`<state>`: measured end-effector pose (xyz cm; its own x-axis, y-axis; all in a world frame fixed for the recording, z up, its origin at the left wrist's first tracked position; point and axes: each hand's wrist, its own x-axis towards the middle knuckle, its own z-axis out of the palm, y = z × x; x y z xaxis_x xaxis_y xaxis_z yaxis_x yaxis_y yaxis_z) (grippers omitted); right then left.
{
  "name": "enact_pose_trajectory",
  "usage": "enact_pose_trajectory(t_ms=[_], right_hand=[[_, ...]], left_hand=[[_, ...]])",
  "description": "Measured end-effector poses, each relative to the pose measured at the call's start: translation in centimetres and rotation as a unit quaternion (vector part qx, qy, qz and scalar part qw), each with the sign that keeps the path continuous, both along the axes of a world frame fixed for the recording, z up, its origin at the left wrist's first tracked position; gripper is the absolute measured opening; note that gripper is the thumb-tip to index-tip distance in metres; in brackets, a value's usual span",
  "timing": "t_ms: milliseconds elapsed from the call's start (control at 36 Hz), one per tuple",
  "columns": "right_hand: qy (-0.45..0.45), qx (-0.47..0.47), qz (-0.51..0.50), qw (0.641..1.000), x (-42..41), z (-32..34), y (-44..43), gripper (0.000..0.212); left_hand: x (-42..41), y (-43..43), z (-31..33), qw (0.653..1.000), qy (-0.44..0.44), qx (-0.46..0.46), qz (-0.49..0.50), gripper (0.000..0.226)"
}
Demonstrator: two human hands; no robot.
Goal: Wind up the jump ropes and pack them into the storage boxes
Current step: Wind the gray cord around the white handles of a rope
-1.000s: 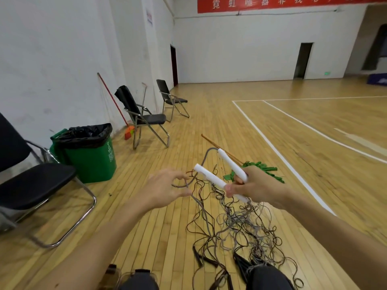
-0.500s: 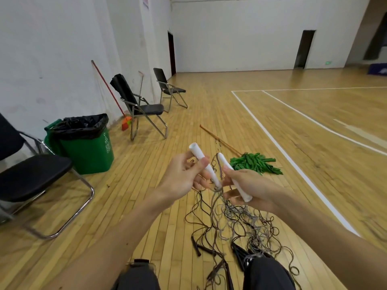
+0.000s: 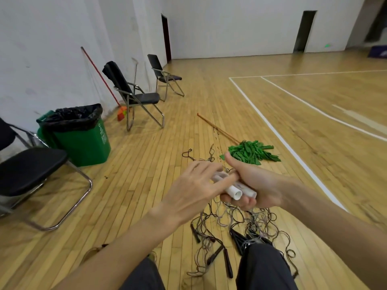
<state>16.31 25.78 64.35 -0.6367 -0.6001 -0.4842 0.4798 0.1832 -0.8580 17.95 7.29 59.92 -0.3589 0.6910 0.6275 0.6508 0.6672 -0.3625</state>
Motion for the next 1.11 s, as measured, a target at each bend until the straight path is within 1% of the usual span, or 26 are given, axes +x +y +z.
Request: enact_pose_trajectory(t_ms=[83,139,194,278,333,389,444,472,583,639,667,694,750,778,806,861,917,1000,1056,1111], right_hand=[[0.006,0.012,-0.004,1.0,0.1,-0.2,-0.1,0.081],[-0.039,-0.022,-0.027,0.999,0.2,-0.2,-0.2,0.077],[-0.071,-0.054,-0.049,0.995,0.3,-0.3,-0.2,0.071],[-0.058,-0.06,-0.027,0.996,0.3,-1.0,-0.1,0.06],[-0.053,-0.074,0.002,0.996,0.3,-1.4,0.0,0.047],[-0.038,-0.078,0.041,0.995,0.3,-1.7,0.2,0.033],[-0.028,-0.075,0.071,0.994,0.1,-2.0,0.5,0.031],[-0.027,-0.073,0.082,0.994,0.1,-2.1,0.6,0.03],[0.019,-0.035,0.129,0.991,0.2,-2.0,1.2,0.011],[0.031,-0.027,0.151,0.988,0.2,-2.2,1.7,0.01],[0.03,-0.028,0.158,0.987,0.1,-2.4,2.1,0.012],[0.026,-0.029,0.165,0.986,0.0,-2.6,2.5,0.017],[0.022,-0.029,0.179,0.983,0.0,-3.1,3.1,0.023],[0.021,-0.026,0.184,0.982,0.0,-3.3,3.3,0.024],[0.019,-0.022,0.186,0.982,0.1,-3.4,3.3,0.024],[0.014,-0.017,0.18,0.983,0.2,-3.5,3.2,0.022],[0.012,-0.014,0.166,0.986,0.2,-3.4,3.0,0.025],[0.011,-0.013,0.155,0.988,0.2,-3.5,2.7,0.033],[0.005,-0.005,0.15,0.989,0.3,-3.7,2.5,0.033],[0.012,0.01,0.156,0.988,0.4,-3.8,2.2,0.029]], left_hand=[[-0.1,0.5,-0.1,1.0,-0.015,0.006,-0.008,0.037],[0.1,0.9,0.0,0.999,-0.038,0.003,-0.015,0.032],[0.1,0.9,-0.2,0.999,-0.04,-0.007,-0.014,0.029],[-0.2,0.6,-0.5,0.999,-0.043,-0.015,-0.023,0.021],[-0.5,0.4,-0.6,0.996,-0.071,0.011,-0.046,0.017],[-0.8,0.0,-0.6,0.986,-0.13,0.073,-0.068,0.023],[-1.5,-0.6,-0.4,0.97,-0.193,0.13,-0.072,0.034],[-1.8,-1.0,-0.3,0.965,-0.214,0.136,-0.071,0.038],[-2.7,-1.8,-0.1,0.957,-0.27,0.09,-0.049,0.057],[-2.8,-2.2,0.3,0.94,-0.328,0.092,-0.035,0.061],[-2.9,-2.5,0.5,0.923,-0.367,0.109,-0.035,0.058],[-3.0,-2.8,0.7,0.899,-0.412,0.142,-0.041,0.05],[-2.9,-3.1,0.9,0.838,-0.498,0.216,-0.062,0.028],[-2.7,-3.0,0.9,0.82,-0.515,0.239,-0.07,0.016],[-2.3,-2.7,0.9,0.811,-0.521,0.254,-0.075,0.007],[-1.7,-1.8,0.7,0.794,-0.528,0.294,-0.065,0.017],[-1.6,-1.0,0.6,0.771,-0.531,0.348,-0.046,0.035],[-2.0,-0.7,-0.2,0.751,-0.511,0.418,-0.032,0.039],[-2.1,-0.6,-0.8,0.747,-0.491,0.447,-0.028,0.041],[-2.1,-0.4,-1.3,0.758,-0.47,0.451,-0.018,0.042]])
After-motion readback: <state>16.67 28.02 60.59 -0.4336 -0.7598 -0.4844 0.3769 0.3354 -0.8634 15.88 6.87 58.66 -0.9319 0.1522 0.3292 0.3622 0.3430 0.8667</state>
